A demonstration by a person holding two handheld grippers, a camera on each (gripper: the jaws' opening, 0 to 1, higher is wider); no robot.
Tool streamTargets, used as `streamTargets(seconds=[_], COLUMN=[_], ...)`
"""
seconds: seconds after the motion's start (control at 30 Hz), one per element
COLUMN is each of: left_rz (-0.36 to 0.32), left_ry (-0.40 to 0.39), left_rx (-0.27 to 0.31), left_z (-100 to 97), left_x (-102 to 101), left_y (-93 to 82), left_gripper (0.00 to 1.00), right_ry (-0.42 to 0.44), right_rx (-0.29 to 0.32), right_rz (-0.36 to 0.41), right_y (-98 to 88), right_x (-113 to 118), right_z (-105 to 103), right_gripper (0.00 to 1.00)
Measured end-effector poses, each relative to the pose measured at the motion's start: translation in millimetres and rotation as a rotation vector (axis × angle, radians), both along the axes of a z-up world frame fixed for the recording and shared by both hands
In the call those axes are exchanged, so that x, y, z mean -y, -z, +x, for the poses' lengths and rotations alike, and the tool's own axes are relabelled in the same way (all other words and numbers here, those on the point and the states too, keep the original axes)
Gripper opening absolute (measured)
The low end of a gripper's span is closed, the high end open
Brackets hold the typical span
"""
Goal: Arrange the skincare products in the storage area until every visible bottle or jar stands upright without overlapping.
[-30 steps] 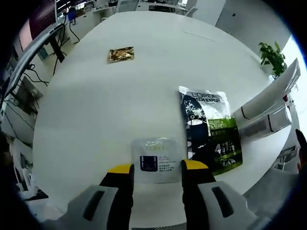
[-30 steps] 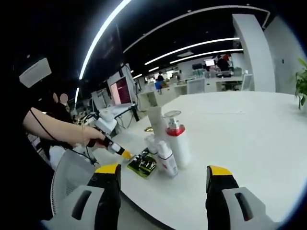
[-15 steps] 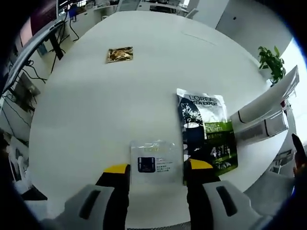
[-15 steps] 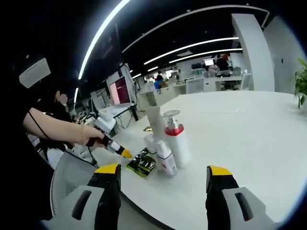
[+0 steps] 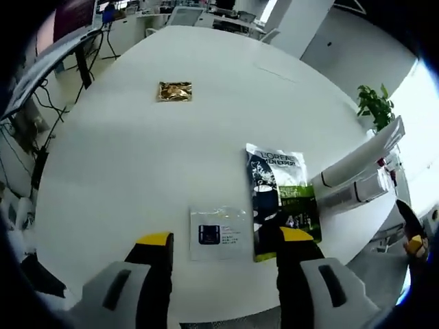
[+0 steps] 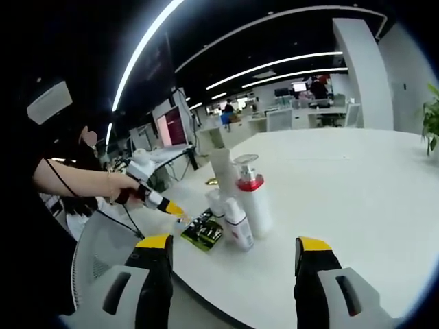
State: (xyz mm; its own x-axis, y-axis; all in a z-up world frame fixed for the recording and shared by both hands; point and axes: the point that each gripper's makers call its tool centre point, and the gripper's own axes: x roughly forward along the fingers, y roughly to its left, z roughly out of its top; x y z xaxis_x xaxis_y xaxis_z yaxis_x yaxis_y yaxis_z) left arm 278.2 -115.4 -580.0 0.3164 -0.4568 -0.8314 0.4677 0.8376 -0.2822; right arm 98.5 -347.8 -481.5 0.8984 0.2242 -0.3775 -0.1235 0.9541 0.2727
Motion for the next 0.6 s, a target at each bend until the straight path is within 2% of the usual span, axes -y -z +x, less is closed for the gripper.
streamTargets(seconds=[0.1, 0.23, 0.33, 0.6], left_rz=[-0.029, -0.054, -0.083, -0.200], left_ry=[0.036, 0.162, 0.218, 0.222], left_rx=[0.036, 0.147, 0.207, 0.355], left_z=[2.5, 6.3, 1.4, -15.0], left_x=[-1.0, 1.2, 0.5, -3.0], left_y=[-6.8, -18.3, -28.1, -70.2], left_gripper=[0.63, 0.68, 0.73, 0.91], right_ry=[-0.006, -0.010, -0.012, -0.019], right_rx=[-0.006, -0.010, -0.012, -0.019], right_rz=[-0.004, -0.006, -0.006, -0.011], right_y=[1.4, 2.1, 2.4, 4.0], right_x=[-0.4, -1.2, -1.7, -2.5], right_z=[-0.8, -0.6, -0.8, -1.3], right_gripper=[0.74, 0.74, 0.74, 0.74])
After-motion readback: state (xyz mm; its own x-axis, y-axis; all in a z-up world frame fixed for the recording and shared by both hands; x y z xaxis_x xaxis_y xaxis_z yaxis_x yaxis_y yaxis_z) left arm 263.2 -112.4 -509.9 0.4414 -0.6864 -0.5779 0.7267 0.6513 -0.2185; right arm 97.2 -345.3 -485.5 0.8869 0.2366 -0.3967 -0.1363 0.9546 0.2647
